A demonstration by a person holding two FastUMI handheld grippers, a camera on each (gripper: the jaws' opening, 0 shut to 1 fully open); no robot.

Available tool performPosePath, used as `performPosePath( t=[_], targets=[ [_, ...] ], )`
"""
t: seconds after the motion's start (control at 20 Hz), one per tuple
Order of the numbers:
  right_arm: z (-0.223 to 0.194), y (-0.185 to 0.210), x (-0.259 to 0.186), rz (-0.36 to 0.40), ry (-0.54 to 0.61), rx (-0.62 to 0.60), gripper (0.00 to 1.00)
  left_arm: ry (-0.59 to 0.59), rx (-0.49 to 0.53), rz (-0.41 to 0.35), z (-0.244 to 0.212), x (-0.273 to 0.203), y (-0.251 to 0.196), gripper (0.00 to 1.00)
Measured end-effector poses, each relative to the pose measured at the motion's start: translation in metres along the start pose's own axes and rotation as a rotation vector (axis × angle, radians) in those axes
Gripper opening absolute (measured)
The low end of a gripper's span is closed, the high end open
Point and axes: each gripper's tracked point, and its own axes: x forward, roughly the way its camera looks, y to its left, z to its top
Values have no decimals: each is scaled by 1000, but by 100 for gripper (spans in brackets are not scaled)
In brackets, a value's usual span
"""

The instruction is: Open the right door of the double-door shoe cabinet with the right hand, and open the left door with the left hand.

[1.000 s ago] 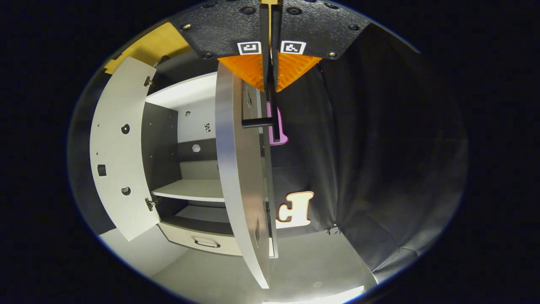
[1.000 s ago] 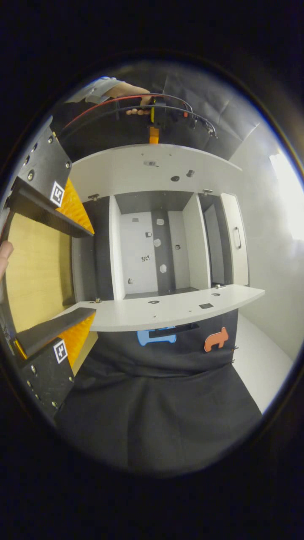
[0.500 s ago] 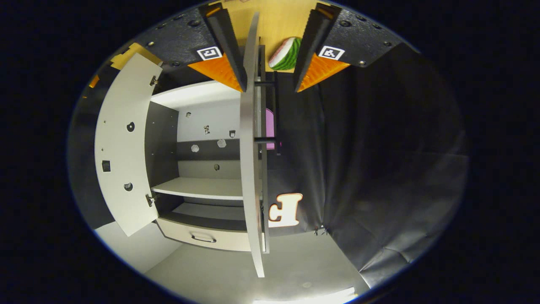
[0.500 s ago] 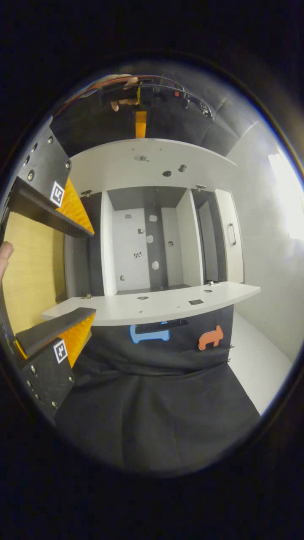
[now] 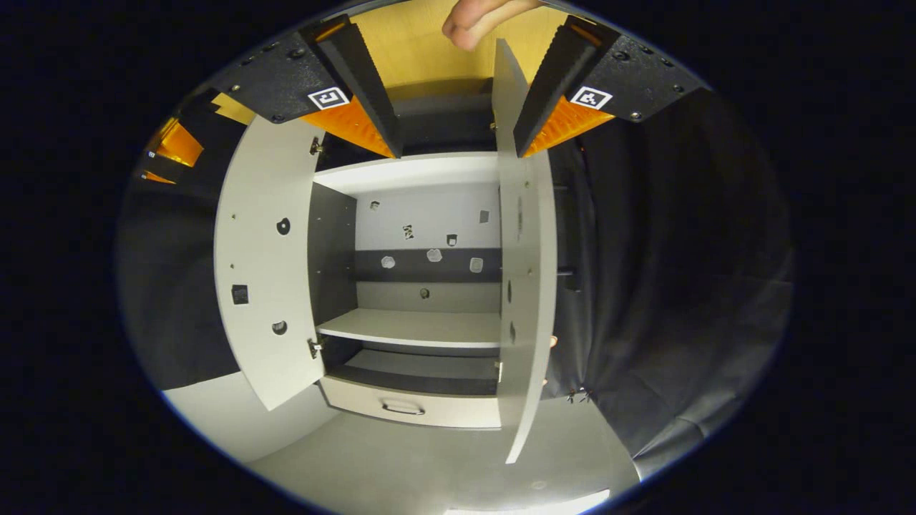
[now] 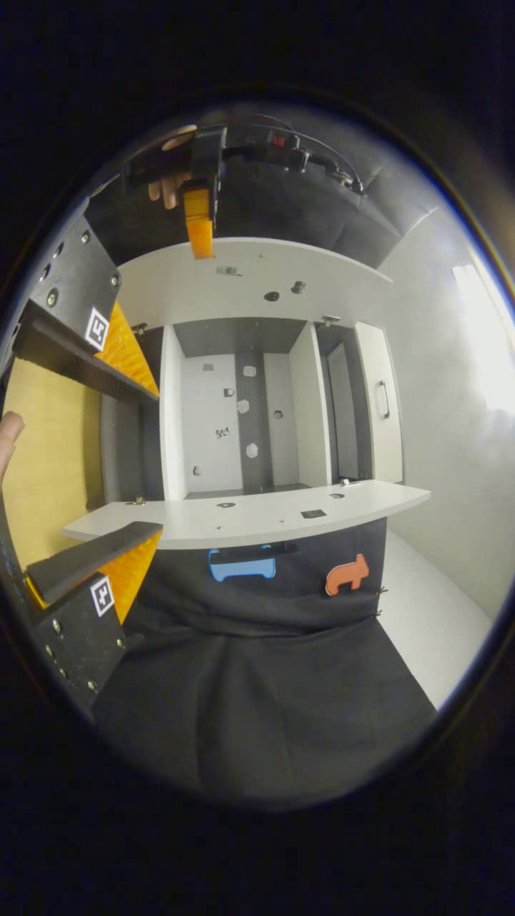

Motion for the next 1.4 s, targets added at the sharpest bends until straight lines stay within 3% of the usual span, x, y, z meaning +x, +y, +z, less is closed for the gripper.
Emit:
performPosePath(
  t=[0.4, 0.65, 0.8, 1.05, 1.1, 1.15, 1.25, 1.3, 1.4],
  targets=[
    [9, 1, -19, 19, -47, 15, 98, -27, -40, 46, -26, -34, -42, 94],
    [-4, 2, -24, 30, -34, 17, 99, -31, -5, 56, -32, -41, -48, 96],
    [-11, 4, -30, 26, -29, 16, 94, -32, -12, 50, -34, -46, -49, 96],
    [-7, 13, -40, 45, -51, 7, 94, -60, 1, 52, -26, -57, -45, 94],
    [-6, 14, -42, 48, -55, 3, 98, -67, -6, 57, -25, -58, -44, 96],
    [-6, 15, -44, 52, -60, 2, 94, -74, -14, 55, -23, -60, -42, 96],
    [-6, 19, -44, 61, -65, 4, 94, -69, -14, 51, -25, -62, -40, 94],
    [-5, 20, -44, 63, -69, 5, 98, -67, -12, 62, -25, -63, -35, 96],
    [-4, 21, -44, 69, -80, 16, 94, -77, -19, 78, -21, -64, -28, 96]
  ],
)
